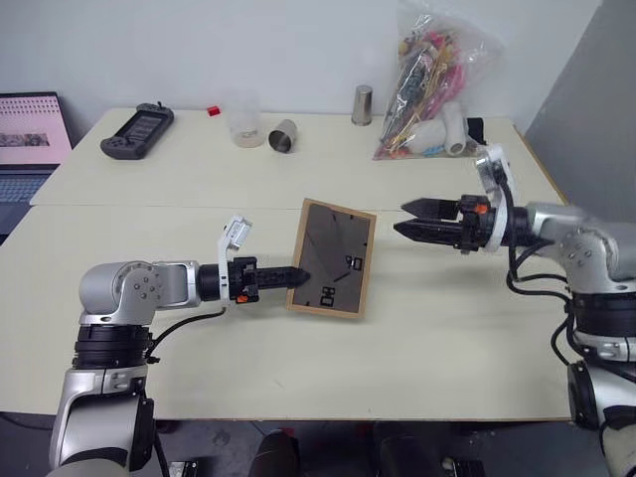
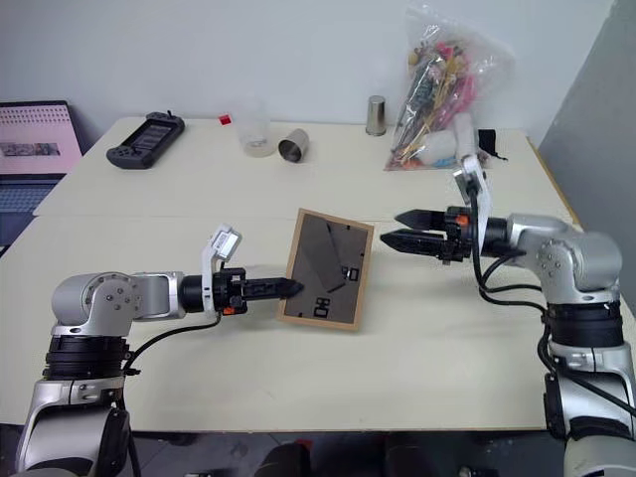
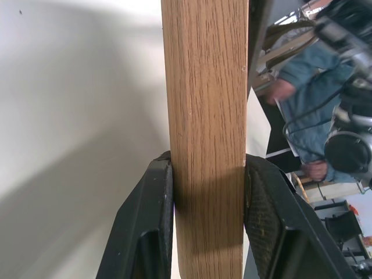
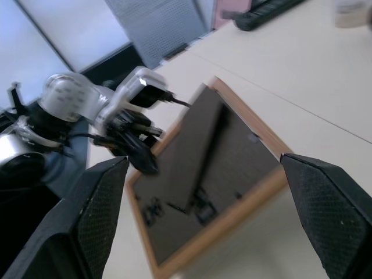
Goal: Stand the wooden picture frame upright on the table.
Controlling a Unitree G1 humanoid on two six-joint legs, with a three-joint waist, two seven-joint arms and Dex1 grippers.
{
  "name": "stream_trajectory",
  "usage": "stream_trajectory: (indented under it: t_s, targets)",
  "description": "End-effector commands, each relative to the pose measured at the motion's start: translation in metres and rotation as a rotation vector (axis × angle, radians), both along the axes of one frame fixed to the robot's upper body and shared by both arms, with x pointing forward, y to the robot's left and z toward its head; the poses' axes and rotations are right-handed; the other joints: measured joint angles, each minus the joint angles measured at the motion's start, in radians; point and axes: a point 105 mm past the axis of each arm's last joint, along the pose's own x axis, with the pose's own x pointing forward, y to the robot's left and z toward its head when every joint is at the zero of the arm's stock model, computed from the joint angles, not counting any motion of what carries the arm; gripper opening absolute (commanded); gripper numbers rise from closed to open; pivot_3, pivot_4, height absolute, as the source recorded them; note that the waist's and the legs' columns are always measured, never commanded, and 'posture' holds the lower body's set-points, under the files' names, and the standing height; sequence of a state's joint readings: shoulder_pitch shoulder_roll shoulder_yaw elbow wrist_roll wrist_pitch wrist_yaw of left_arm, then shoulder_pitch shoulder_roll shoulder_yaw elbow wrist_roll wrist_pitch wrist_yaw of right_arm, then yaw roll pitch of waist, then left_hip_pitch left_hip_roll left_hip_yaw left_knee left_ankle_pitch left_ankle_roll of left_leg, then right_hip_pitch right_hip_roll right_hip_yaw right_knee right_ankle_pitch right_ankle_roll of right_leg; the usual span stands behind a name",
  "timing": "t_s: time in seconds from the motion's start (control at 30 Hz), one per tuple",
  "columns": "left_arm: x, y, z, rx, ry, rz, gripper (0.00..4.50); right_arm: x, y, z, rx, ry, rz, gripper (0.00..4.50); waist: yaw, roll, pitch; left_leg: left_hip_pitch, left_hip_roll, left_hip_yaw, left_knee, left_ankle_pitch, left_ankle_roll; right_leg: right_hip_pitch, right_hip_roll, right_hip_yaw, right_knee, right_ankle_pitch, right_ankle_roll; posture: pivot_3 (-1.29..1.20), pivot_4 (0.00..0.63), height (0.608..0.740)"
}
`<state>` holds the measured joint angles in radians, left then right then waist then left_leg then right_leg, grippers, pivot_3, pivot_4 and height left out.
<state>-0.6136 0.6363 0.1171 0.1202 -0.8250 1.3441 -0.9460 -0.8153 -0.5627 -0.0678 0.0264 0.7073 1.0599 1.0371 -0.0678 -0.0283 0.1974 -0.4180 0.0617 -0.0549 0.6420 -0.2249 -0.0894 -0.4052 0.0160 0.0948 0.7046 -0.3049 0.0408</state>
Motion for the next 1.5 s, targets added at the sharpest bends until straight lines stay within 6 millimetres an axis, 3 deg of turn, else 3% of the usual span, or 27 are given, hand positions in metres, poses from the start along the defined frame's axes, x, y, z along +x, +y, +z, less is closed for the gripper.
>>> stream_trajectory:
  t_s: [0.03,0.33,0.57,0.7,0.87,1.0,1.07,1.17,1.27,1.33,1.43,1.5]
  targets:
    - [-0.002,-0.005,0.017,-0.027,-0.075,-0.044,1.31,0.000,0.024,0.000,-0.026,-0.052,0.017,4.45,-0.001,0.000,0.000,0.000,0.000,0.000,0.000,0.000,0.000,0.000,0.000,0.000,0.000,0.000,0.000,0.00,0.150,0.740]
    - [-0.004,-0.008,0.013,-0.003,-0.088,-0.052,1.31,0.009,0.052,-0.021,-0.123,-0.132,0.018,4.45,0.004,0.000,0.000,-0.001,0.000,0.000,0.000,0.000,0.000,-0.001,0.000,0.000,0.000,0.000,0.000,0.00,0.150,0.740]
    - [-0.003,-0.008,0.010,0.013,-0.098,-0.048,1.31,-0.009,0.068,-0.016,-0.117,-0.175,0.118,4.45,0.005,0.000,0.000,-0.001,0.000,0.000,0.000,0.000,0.000,-0.001,0.000,0.000,0.000,0.000,0.000,0.00,0.150,0.740]
    - [-0.003,-0.009,0.010,0.008,-0.100,-0.050,1.31,-0.025,0.068,-0.014,-0.105,-0.160,0.186,4.45,0.007,0.000,0.000,-0.001,0.000,0.000,0.000,0.000,0.000,-0.001,0.000,0.000,0.000,0.000,0.000,0.00,0.150,0.740]
    - [-0.003,-0.007,0.008,0.004,-0.096,-0.040,1.31,-0.036,0.056,-0.005,-0.067,-0.103,0.230,4.45,0.008,0.000,0.000,-0.001,0.000,0.000,0.000,0.000,0.000,-0.001,0.000,0.000,0.000,0.000,0.000,0.00,0.150,0.740]
    - [-0.003,-0.008,0.008,-0.001,-0.091,-0.039,1.31,-0.027,0.041,-0.007,-0.100,-0.113,0.155,4.45,0.009,0.000,0.000,-0.001,0.000,0.000,0.000,0.000,0.000,-0.001,0.000,0.000,0.000,0.000,0.000,0.00,0.150,0.740]
    - [-0.003,-0.007,0.007,0.005,-0.084,-0.034,1.31,-0.013,0.022,-0.014,-0.148,-0.150,0.052,4.45,0.009,0.000,0.000,-0.001,0.000,0.000,0.000,0.000,0.000,-0.001,0.000,0.000,0.000,0.000,0.000,0.00,0.150,0.740]
    - [-0.005,-0.006,0.009,-0.004,-0.061,-0.033,1.31,-0.008,-0.016,-0.027,-0.253,-0.194,-0.041,4.45,0.011,0.000,0.000,-0.001,0.000,0.000,0.000,0.000,0.000,-0.001,0.000,0.000,-0.001,0.000,0.000,0.00,0.150,0.740]
    - [-0.010,-0.004,0.010,-0.022,-0.015,-0.040,1.31,-0.006,-0.045,-0.035,-0.370,-0.338,-0.112,4.45,0.015,0.000,0.000,-0.002,-0.001,0.000,0.000,0.000,0.000,-0.001,0.000,0.000,-0.003,0.000,0.000,0.00,0.150,0.740]
    - [-0.011,-0.004,0.011,-0.046,0.032,-0.039,1.31,-0.001,-0.055,-0.041,-0.484,-0.587,-0.141,4.45,0.014,0.000,0.000,-0.003,0.000,0.000,0.000,0.000,0.000,-0.001,0.000,0.000,-0.004,0.000,0.000,0.00,0.150,0.740]
    - [-0.013,-0.005,0.011,-0.051,0.065,-0.042,1.31,0.002,-0.056,-0.050,-0.603,-0.894,-0.135,4.45,0.005,0.000,0.000,-0.003,0.000,0.000,0.000,0.000,0.001,-0.001,0.000,-0.001,-0.005,0.000,0.001,0.00,0.150,0.740]
    - [-0.013,-0.006,0.014,-0.059,0.080,-0.045,1.31,0.006,-0.052,-0.054,-0.708,-1.225,-0.131,4.45,-0.001,0.000,0.000,-0.002,0.001,0.001,0.000,0.000,0.001,0.000,0.000,0.001,-0.005,0.000,0.002,0.00,0.150,0.740]
